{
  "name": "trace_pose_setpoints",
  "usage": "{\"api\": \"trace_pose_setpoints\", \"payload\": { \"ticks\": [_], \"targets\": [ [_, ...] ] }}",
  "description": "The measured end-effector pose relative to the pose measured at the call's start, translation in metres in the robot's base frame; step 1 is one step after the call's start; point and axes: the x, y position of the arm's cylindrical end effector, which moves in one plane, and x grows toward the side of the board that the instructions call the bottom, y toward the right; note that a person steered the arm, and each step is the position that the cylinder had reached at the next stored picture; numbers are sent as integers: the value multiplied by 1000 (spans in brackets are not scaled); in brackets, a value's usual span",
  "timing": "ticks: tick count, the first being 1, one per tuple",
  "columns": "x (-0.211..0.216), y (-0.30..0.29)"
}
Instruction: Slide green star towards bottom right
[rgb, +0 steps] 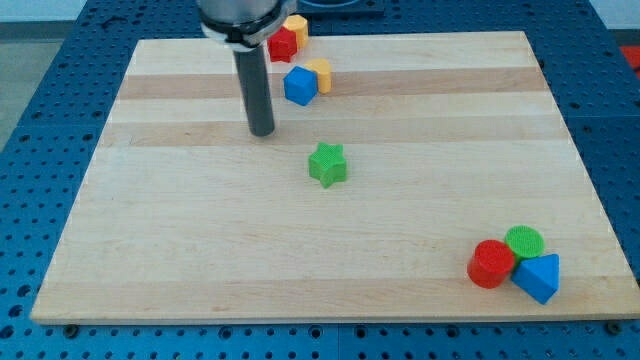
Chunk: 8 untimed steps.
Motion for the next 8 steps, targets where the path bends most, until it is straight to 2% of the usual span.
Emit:
{"api": "trace_pose_setpoints", "payload": {
  "ticks": [1,4,5,8],
  "targets": [
    [29,5],
    [38,161],
    [40,172],
    [11,75]
  ]
}}
